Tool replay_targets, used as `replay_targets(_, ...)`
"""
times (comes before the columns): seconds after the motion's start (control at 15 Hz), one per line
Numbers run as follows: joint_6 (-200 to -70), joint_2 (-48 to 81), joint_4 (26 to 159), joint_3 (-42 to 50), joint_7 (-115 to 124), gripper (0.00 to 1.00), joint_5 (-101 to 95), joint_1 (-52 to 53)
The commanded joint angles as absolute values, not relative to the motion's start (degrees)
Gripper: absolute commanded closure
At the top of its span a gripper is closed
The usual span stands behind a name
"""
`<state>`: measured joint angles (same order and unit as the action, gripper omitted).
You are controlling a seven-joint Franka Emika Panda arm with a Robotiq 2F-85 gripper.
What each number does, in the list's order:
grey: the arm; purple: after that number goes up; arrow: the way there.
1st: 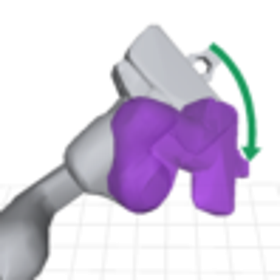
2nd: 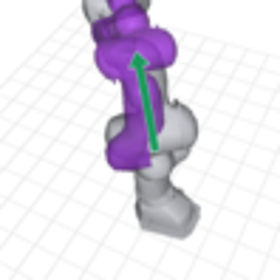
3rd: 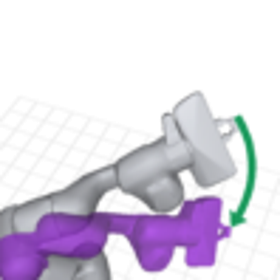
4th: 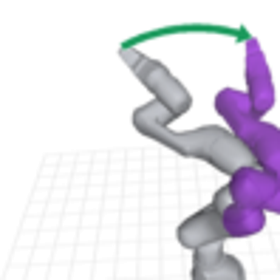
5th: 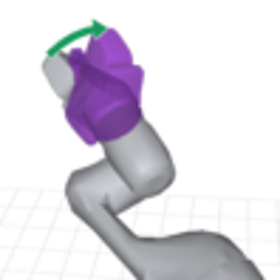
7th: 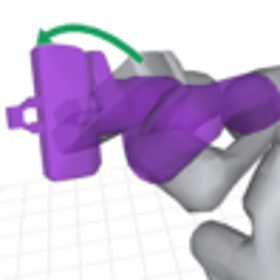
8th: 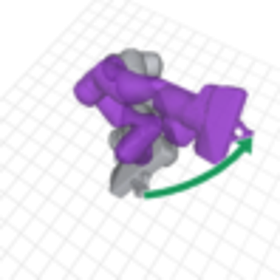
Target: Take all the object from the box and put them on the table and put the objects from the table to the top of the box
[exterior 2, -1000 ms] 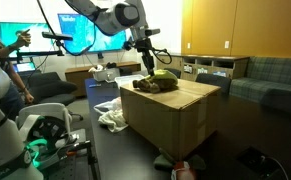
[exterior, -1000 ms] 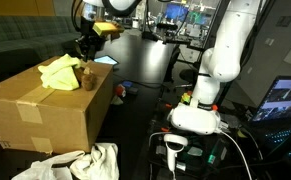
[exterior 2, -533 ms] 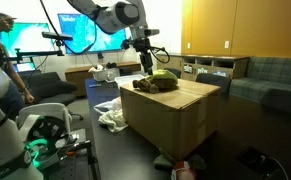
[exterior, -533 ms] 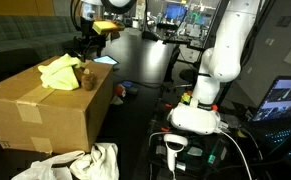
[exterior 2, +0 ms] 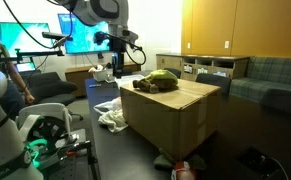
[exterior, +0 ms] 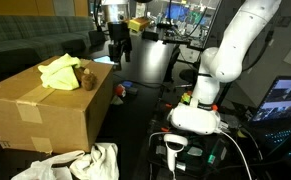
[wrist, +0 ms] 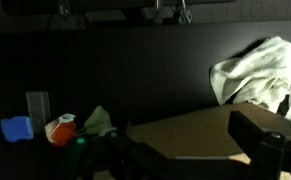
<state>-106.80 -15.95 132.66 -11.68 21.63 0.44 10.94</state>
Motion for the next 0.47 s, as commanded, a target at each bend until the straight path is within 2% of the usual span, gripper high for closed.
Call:
replay_targets(0.0, -104.3, -30.3, 144.4, -11.7, 18.3, 0.0, 5.3, 11.9)
replay_targets(0.13, -105.8, -36.5, 150.7, -12.0, 18.4, 0.0, 7.2, 12.6)
replay_targets(0.2, -104.3, -28.3, 143.8, -12.6, 19.4, 0.0, 5.3, 11.0)
replay_targets(0.4, -104.4, -31.1, 145.9, -12.9, 19.3, 0.0, 5.5, 11.0)
